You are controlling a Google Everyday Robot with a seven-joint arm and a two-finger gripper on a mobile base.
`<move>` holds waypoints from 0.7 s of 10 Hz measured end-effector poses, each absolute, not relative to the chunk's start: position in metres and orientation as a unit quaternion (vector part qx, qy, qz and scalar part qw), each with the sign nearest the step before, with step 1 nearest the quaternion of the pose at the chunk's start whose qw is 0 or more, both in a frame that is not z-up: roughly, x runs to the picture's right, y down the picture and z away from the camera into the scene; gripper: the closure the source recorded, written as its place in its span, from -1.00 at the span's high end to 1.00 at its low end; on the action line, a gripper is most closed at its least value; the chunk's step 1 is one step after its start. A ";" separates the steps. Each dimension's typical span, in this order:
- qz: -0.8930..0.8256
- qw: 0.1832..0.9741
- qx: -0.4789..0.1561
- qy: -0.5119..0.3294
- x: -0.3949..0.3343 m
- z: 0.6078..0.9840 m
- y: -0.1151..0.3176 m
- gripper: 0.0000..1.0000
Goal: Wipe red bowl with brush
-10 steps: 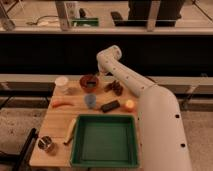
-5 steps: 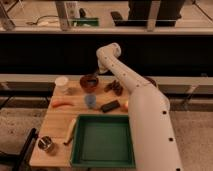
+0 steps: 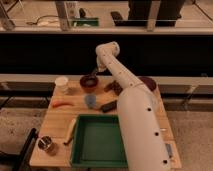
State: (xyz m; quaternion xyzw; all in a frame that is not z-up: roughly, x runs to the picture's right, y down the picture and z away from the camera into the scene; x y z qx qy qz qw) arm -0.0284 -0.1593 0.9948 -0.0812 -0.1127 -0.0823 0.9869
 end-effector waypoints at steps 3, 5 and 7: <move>-0.085 0.985 -0.082 -0.124 -0.038 0.998 -0.156 -1.00; -0.089 0.984 -0.083 -0.128 -0.045 0.996 -0.152 -1.00; -0.089 0.984 -0.084 -0.129 -0.049 0.993 -0.146 -1.00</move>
